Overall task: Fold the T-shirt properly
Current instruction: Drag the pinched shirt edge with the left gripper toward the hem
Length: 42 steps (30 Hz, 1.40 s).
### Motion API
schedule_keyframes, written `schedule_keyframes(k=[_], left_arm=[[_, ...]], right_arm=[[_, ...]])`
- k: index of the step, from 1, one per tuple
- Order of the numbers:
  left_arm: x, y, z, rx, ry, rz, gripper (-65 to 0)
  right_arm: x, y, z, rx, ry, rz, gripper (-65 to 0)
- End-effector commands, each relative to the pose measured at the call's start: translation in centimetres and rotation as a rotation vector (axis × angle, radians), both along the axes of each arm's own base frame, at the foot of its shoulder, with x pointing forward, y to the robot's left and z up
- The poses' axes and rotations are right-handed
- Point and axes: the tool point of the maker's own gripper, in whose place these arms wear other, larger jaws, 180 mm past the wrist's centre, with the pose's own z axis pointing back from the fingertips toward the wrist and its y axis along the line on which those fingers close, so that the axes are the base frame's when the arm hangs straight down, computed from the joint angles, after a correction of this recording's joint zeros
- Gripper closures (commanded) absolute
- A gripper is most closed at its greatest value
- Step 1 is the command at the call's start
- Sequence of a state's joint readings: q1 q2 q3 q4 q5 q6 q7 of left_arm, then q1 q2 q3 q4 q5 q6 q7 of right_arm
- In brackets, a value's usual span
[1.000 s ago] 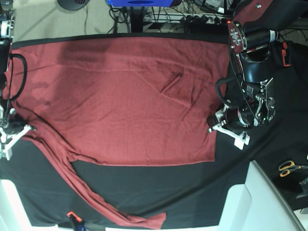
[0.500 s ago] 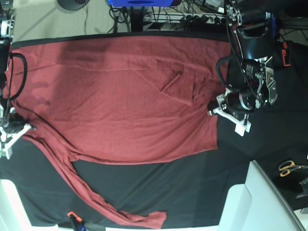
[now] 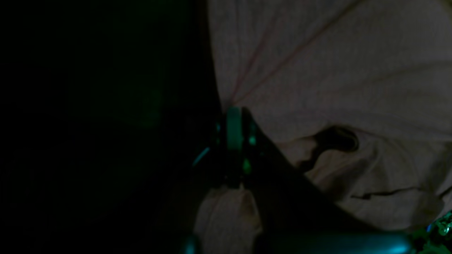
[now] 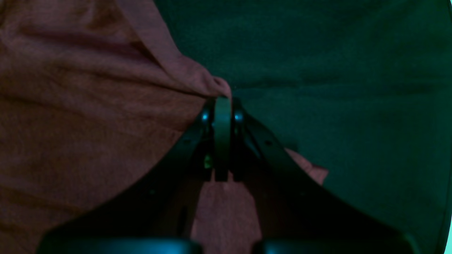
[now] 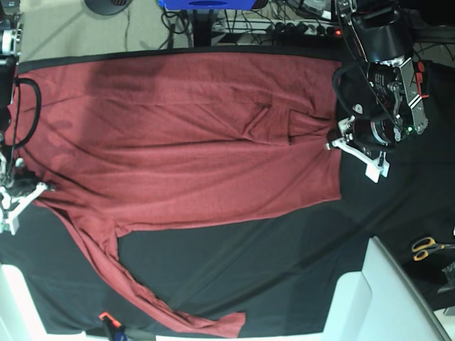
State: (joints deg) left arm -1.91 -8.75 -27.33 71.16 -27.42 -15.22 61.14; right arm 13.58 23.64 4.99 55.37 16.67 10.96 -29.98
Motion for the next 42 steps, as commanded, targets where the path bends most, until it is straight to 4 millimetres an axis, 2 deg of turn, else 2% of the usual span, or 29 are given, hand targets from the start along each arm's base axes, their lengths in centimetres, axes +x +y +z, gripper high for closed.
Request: schedule_keyframes(k=[1,4,8,9,11,13,15,17,20,24,31,38,42], left_arm=[[1.1,0.6,1.1,0.012,-0.037,-0.001,0.0],[0.9,0.5,1.2,0.004,-0.017,-0.005,0.0],[1.7,0.9,2.8,0.033,-0.064,-0.014,-30.6],[2.0,1.0,3.4,0.045,-0.084,-0.018,-36.5],[2.6,1.2,4.5,0.068,-0.115,-0.026,-45.3],[3.2,1.4,5.2,0.080,-0.137,-0.028,-50.2],[3.6,1.6,5.6,0.083,-0.148,-0.025,-51.3],[5.0,1.9,6.1,0.072,-0.158,0.018,-51.2],[6.7,2.7,5.8,0.039,-0.132,0.113,-51.2],[8.9,3.1,4.6,-0.006,-0.125,0.163,-51.0],[10.0,4.6,2.0,-0.023,-0.100,0.240,-51.0],[10.9,2.9,0.0,0.019,-0.066,0.162,-50.8],[11.4,2.0,-0.2,-0.014,-0.067,0.137,-50.8]], right_arm=[[1.5,-1.0,2.0,-0.021,-0.056,-0.003,0.0],[1.5,-1.0,2.0,-0.021,-0.056,-0.003,0.0],[1.5,-1.0,2.0,-0.021,-0.056,-0.003,0.0],[1.5,-1.0,2.0,-0.021,-0.056,-0.003,0.0],[1.5,-1.0,2.0,-0.021,-0.056,-0.003,0.0],[1.5,-1.0,2.0,-0.021,-0.056,-0.003,0.0],[1.5,-1.0,2.0,-0.021,-0.056,-0.003,0.0],[1.5,-1.0,2.0,-0.021,-0.056,-0.003,0.0],[1.5,-1.0,2.0,-0.021,-0.056,-0.003,0.0],[1.5,-1.1,2.0,-0.023,-0.056,-0.003,0.0],[1.4,-1.3,2.1,-0.027,-0.056,-0.004,0.0],[1.6,-1.3,2.3,-0.027,-0.061,-0.004,0.0],[1.7,-1.4,2.4,-0.029,-0.065,-0.004,0.0]])
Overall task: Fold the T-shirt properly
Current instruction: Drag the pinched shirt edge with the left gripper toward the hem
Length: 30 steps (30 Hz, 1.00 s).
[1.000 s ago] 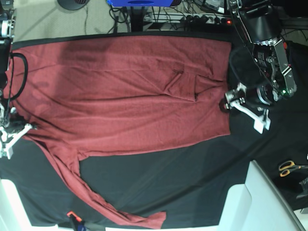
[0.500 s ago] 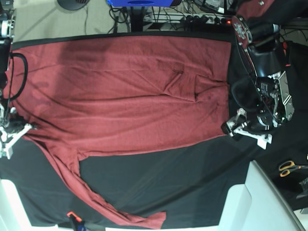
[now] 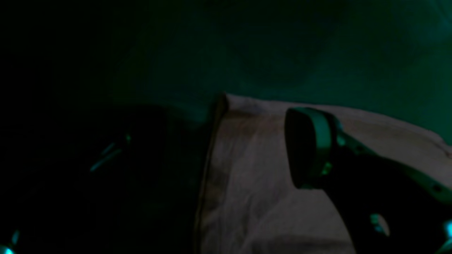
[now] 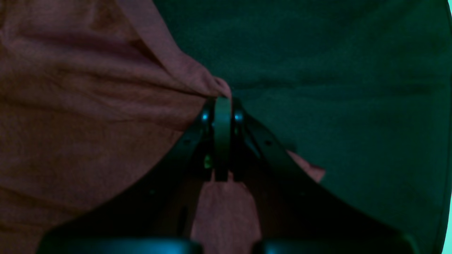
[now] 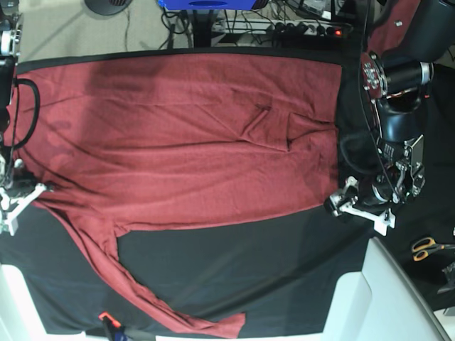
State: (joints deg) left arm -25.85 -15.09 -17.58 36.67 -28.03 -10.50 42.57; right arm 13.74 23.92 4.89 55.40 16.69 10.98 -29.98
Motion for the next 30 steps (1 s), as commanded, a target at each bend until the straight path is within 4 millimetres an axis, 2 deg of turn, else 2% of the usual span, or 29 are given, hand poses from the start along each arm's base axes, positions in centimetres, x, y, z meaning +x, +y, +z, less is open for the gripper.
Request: schedule_keyframes(k=[1,4,10,16,18,20,22,25,30], left_arm=[[0.0,-0.7,0.0,-0.017,0.012,-0.022,-50.7],[0.1,-1.4,-0.1,-0.025,0.010,-0.035,-50.0],[0.3,-2.2,-0.2,-0.035,0.008,-0.041,-33.7],[1.0,-1.7,0.2,-0.014,-0.021,-0.032,-23.9],[0.8,-1.5,-0.2,-0.014,-0.018,-0.018,-17.8],[0.3,-1.6,-1.0,-0.024,0.005,-0.011,-8.1],[0.8,-1.3,-0.7,-0.015,-0.019,0.002,0.0],[0.4,-1.1,-1.5,-0.006,-0.004,0.012,0.0],[1.2,-0.8,-1.0,0.077,0.012,-0.052,0.0]], right_arm=[[1.6,-1.2,2.2,-0.024,-0.063,-0.005,0.0],[1.6,-1.2,2.2,-0.024,-0.064,-0.006,0.0],[1.7,-1.2,2.3,-0.024,-0.065,-0.005,0.0],[1.7,-1.2,2.3,-0.024,-0.065,-0.005,0.0],[1.7,-1.2,2.3,-0.024,-0.065,-0.005,0.0],[1.7,-1.1,2.3,-0.023,-0.066,-0.004,0.0],[1.7,-1.1,2.3,-0.023,-0.066,-0.004,0.0],[1.7,-1.0,2.2,-0.021,-0.066,-0.004,0.0],[1.7,-0.9,2.2,-0.020,-0.066,-0.004,0.0]])
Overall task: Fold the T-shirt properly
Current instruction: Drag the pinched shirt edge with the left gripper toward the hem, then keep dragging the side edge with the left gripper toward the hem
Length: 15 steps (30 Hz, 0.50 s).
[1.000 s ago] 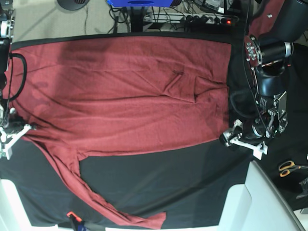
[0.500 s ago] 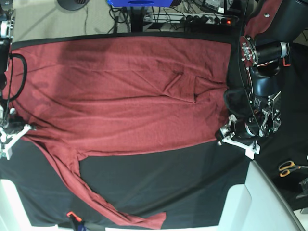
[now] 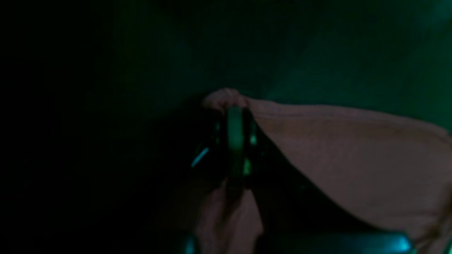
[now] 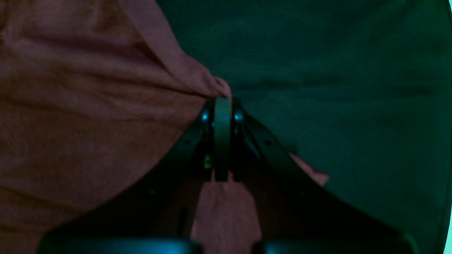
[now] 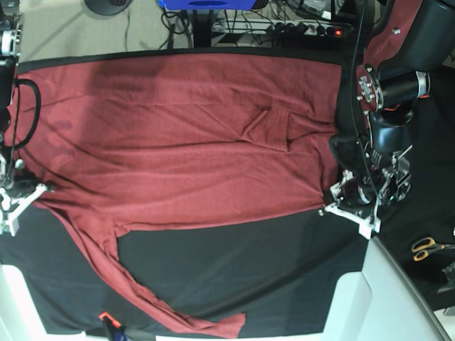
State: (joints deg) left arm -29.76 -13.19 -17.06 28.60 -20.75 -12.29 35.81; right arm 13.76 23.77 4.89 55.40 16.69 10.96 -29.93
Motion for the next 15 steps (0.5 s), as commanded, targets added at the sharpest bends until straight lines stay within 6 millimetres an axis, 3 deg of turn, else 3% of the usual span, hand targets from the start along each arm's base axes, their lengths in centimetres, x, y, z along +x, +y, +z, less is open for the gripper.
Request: schedule_keyframes(k=[1,6,15], left_arm=[[0.3,0.6,0.5,0.024,0.012,-0.002,0.0],[1.8,0.5,1.9,0.023,-0.015,-0.007,0.0],[4.2,0.5,7.3,0.076,-0.115,-0.072,0.0]], right_arm=[[1.7,-1.1,2.2,-0.022,-0.065,-0.004,0.0],[1.9,-1.2,2.4,-0.023,-0.081,-0.005,0.0],[3.5,-1.1,3.9,-0.031,-0.176,0.002,0.0]])
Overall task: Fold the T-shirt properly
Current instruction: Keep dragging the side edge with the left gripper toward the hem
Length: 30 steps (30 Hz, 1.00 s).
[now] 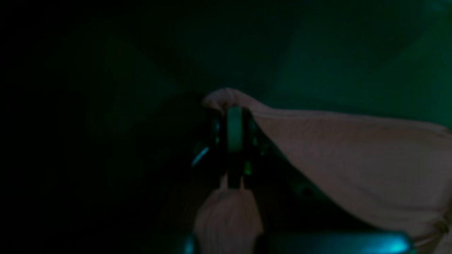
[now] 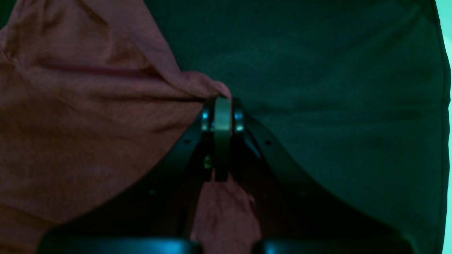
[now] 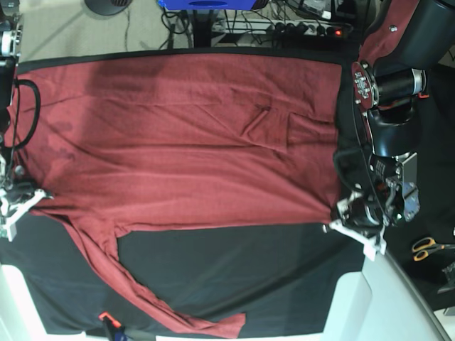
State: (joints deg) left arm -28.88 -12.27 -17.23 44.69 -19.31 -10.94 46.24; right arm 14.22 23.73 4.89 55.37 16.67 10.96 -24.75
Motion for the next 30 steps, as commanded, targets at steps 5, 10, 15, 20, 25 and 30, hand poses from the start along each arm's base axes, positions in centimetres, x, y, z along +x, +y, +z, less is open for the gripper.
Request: schedule_keyframes(k=[5,10,15,20,25,30], left_arm=[[2.1,0.5,3.5,0.021,-0.078,-0.014,0.0],[2.4,0.5,3.9,0.024,-0.093,-0.016,0.0],[2.6,0.2,4.1,0.020,-0.098,-0.018,0.0],[3.3,-0.8,5.5,0.024,-0.154,-0.032,0.0],[3.8,-1.5,6.7,0.031,-0.194,-0.044,0.0],[3.7,-2.2,6.5,0.024,-0.188,-0.055,0.0]], right_arm=[[2.3,-1.3,3.1,-0.022,-0.093,-0.010,0.0],[3.0,-1.4,3.9,-0.028,-0.142,-0.008,0.0],[3.0,-1.5,4.0,-0.031,-0.147,-0.012,0.0],[3.0,-1.6,3.9,-0.032,-0.145,-0.016,0.0],[2.2,-2.1,2.4,-0.022,-0.106,-0.037,0.0],[2.1,-3.7,2.1,-0.049,-0.171,-0.103,0.0]])
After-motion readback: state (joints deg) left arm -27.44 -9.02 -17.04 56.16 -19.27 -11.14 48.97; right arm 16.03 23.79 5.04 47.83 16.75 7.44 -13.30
